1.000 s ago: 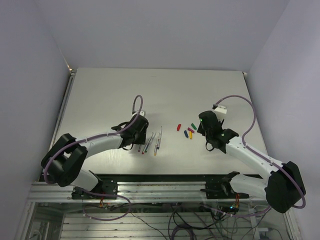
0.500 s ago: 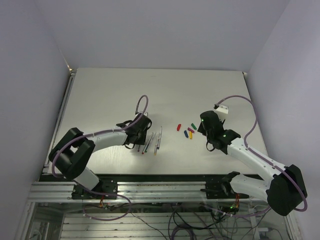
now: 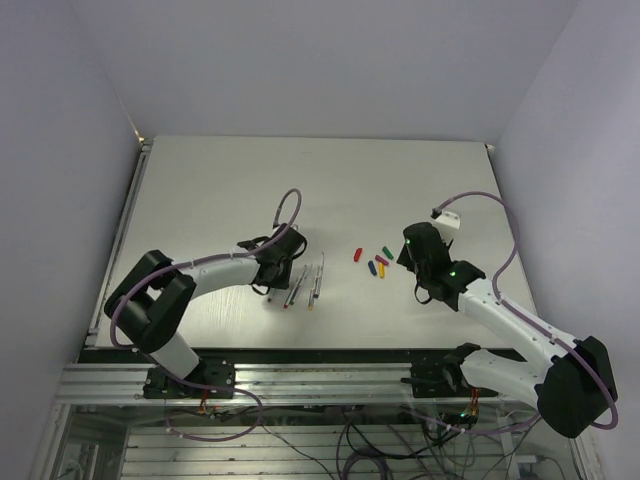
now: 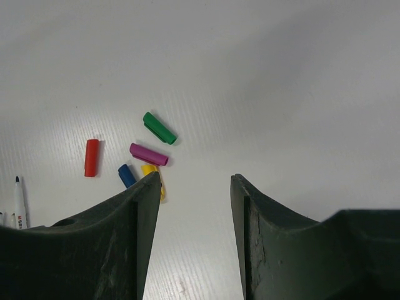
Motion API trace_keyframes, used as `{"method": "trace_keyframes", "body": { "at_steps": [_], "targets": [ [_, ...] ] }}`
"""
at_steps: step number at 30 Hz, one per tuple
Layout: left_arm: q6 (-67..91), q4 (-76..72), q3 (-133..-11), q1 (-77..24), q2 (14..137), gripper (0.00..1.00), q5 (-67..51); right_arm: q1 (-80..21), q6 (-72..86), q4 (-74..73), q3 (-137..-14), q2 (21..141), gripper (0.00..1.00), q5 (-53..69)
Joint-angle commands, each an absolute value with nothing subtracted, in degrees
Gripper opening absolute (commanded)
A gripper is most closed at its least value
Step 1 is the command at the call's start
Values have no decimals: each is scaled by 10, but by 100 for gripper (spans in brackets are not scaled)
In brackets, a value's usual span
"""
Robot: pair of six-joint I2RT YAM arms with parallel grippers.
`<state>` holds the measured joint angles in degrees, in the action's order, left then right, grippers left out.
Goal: Insert the pens into the pen caps
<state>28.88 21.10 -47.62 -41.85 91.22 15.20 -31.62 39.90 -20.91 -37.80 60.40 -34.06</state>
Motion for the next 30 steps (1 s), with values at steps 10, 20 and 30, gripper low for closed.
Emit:
{"method": "trace_keyframes", "body": {
  "at_steps": [10,20,30],
  "targets": [
    [279,312,-483,-423,994,38,125,-319,405,-224,-374,591,49,-354],
    [276,306,-457,-423,993,7,90,-319,406,-235,-379,594,49,-357],
    [278,292,-475,-423,921,7,137,-319,386,-221,-390,644,30,-321]
  ]
}}
